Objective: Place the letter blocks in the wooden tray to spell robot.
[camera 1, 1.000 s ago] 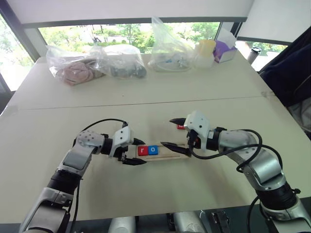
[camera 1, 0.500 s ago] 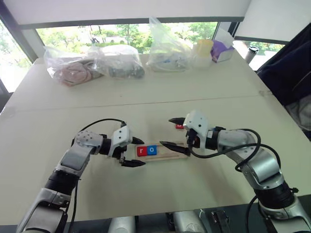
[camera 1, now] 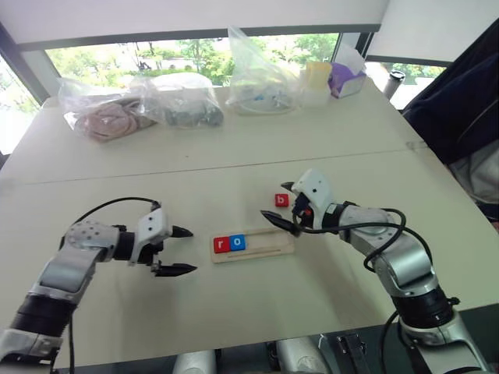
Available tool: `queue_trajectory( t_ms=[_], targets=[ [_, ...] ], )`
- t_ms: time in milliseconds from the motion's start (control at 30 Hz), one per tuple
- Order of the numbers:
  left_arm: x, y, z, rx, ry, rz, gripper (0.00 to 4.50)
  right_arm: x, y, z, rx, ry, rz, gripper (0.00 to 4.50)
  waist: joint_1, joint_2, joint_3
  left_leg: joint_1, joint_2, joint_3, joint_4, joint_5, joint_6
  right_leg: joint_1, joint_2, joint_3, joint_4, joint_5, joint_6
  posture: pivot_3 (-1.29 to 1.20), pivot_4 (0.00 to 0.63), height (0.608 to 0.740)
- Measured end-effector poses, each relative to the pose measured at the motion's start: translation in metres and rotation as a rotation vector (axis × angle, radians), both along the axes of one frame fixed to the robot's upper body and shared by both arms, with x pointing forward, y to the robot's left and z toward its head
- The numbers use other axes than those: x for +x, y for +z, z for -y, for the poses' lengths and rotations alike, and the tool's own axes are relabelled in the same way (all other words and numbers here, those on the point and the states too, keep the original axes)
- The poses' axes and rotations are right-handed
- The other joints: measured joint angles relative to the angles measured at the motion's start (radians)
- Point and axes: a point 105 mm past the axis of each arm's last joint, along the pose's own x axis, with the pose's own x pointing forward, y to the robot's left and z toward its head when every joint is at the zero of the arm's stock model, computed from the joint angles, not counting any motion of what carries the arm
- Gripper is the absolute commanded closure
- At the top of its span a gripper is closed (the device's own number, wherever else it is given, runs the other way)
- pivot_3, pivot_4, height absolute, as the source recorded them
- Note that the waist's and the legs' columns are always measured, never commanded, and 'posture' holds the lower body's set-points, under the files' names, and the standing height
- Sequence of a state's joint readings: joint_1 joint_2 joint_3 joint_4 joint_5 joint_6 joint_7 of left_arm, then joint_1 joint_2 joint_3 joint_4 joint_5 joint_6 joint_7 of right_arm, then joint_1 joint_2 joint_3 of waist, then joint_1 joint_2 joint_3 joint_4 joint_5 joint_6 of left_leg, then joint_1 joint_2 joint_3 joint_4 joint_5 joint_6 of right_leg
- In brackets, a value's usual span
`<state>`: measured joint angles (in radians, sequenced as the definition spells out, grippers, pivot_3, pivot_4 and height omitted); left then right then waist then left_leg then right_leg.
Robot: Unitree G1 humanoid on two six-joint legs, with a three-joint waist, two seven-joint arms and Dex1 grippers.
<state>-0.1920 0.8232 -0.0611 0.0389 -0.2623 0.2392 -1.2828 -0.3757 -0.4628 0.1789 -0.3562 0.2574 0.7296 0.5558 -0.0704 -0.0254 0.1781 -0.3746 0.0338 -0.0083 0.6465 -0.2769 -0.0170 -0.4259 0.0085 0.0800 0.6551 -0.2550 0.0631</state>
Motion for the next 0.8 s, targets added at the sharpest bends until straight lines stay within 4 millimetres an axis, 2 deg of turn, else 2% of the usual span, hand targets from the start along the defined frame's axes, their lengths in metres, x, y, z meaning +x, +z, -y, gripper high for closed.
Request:
queue_trajectory(
  t_ms=[167, 267, 367, 567, 667, 800],
  targets=[
    [0.002, 0.001, -0.001, -0.023, 0.030, -0.001, 0.04, 0.008, -0.007, 0.001, 0.035, -0.147, -0.050, 0.00, 0.002, 0.000, 0.000, 0.000, -0.001, 0.000, 0.000, 0.000, 0.000, 0.000, -0.001, 0.000, 0.000, 0.000, 0.000, 0.00, 0.150, 0.740],
    [0.003, 0.003, 0.002, -0.061, 0.052, -0.013, 0.04, 0.018, -0.006, 0.005, 0.063, -0.292, -0.055, 0.00, 0.002, 0.000, 0.000, -0.001, -0.001, 0.000, 0.000, 0.000, 0.000, 0.000, -0.001, 0.000, 0.000, 0.000, 0.000, 0.00, 0.150, 0.740],
    [-0.003, 0.005, 0.007, -0.093, 0.033, -0.035, 0.04, 0.023, -0.008, 0.007, 0.064, -0.367, -0.050, 0.00, 0.003, 0.000, 0.000, -0.002, -0.001, 0.001, 0.000, 0.000, 0.000, -0.001, -0.002, 0.000, 0.000, 0.000, 0.000, 0.00, 0.150, 0.740],
    [-0.003, 0.035, 0.023, -0.186, -0.020, 0.000, 0.04, 0.032, -0.023, 0.012, 0.084, -0.483, -0.098, 0.00, 0.003, 0.000, 0.000, -0.010, -0.002, -0.001, 0.002, 0.000, 0.000, -0.006, -0.002, 0.000, 0.000, 0.001, 0.003, 0.00, 0.150, 0.740],
    [0.001, 0.058, 0.028, -0.227, -0.045, 0.068, 0.04, 0.035, -0.034, 0.015, 0.075, -0.534, -0.136, 0.00, 0.002, 0.000, 0.001, -0.010, -0.002, 0.000, 0.002, 0.000, 0.000, -0.007, -0.002, 0.000, 0.000, 0.001, 0.003, 0.00, 0.150, 0.740],
    [-0.002, 0.068, 0.035, -0.268, -0.067, 0.074, 0.04, 0.037, -0.041, 0.022, 0.079, -0.580, -0.158, 0.00, 0.000, 0.000, 0.001, -0.012, -0.002, 0.000, 0.002, 0.000, 0.000, -0.009, -0.002, 0.000, 0.000, 0.001, 0.003, 0.00, 0.150, 0.740]
  ],
)
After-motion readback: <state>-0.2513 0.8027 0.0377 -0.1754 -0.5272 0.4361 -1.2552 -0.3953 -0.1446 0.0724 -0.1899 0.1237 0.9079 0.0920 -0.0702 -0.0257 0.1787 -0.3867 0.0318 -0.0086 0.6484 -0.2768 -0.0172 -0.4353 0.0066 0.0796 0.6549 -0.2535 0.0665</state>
